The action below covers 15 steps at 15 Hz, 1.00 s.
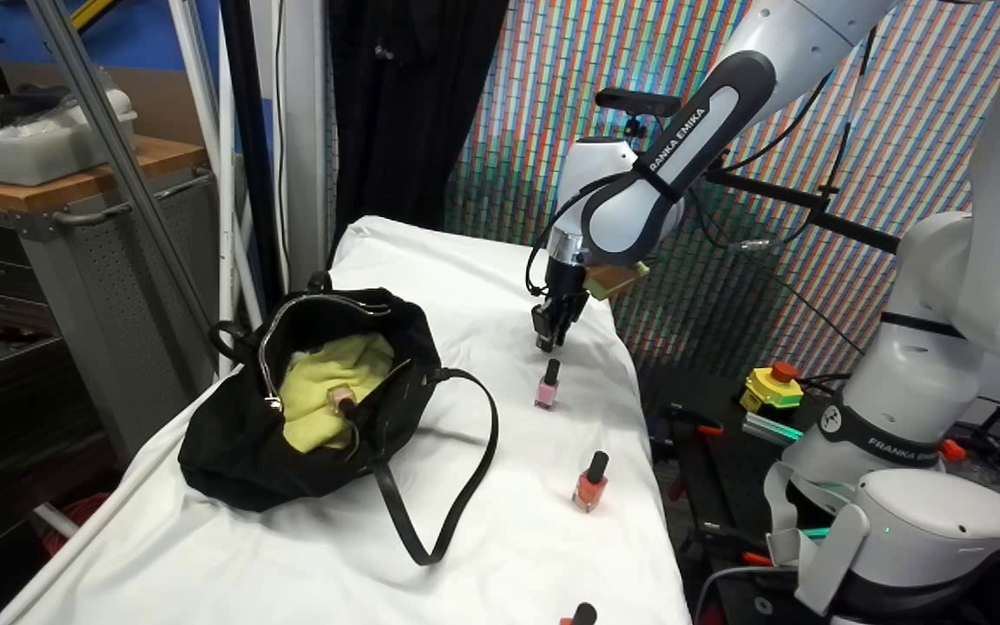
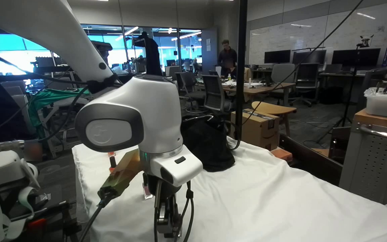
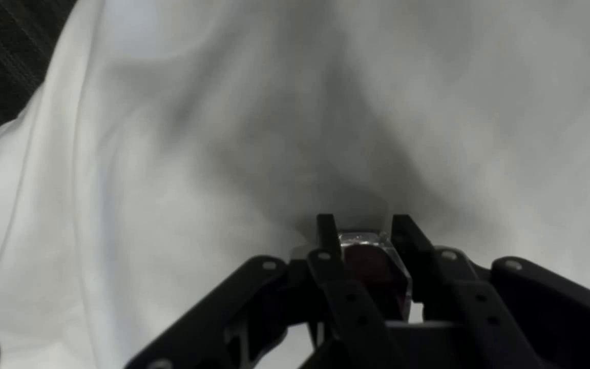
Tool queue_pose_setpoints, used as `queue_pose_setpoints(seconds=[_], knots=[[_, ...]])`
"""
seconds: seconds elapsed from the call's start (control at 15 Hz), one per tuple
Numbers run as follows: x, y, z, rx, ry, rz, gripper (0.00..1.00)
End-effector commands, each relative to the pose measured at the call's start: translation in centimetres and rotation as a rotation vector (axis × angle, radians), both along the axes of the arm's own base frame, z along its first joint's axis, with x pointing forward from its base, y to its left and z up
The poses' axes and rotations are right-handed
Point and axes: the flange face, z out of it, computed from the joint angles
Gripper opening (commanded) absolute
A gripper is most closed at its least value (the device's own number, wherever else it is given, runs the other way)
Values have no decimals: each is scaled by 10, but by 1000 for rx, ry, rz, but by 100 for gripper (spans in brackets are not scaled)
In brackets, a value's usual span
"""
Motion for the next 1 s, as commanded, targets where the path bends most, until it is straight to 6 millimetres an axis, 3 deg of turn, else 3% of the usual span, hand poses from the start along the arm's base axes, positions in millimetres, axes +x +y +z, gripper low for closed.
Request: queue_pose_setpoints(seconds=[0.0,0.27,0.53,0.93], knots=[[7,1,4,-14,-5,1,17],[19,15,28,-17,-8,42,17],[50,50,81,-89,18,123,17],[121,145,188,-222,-18,308,17]])
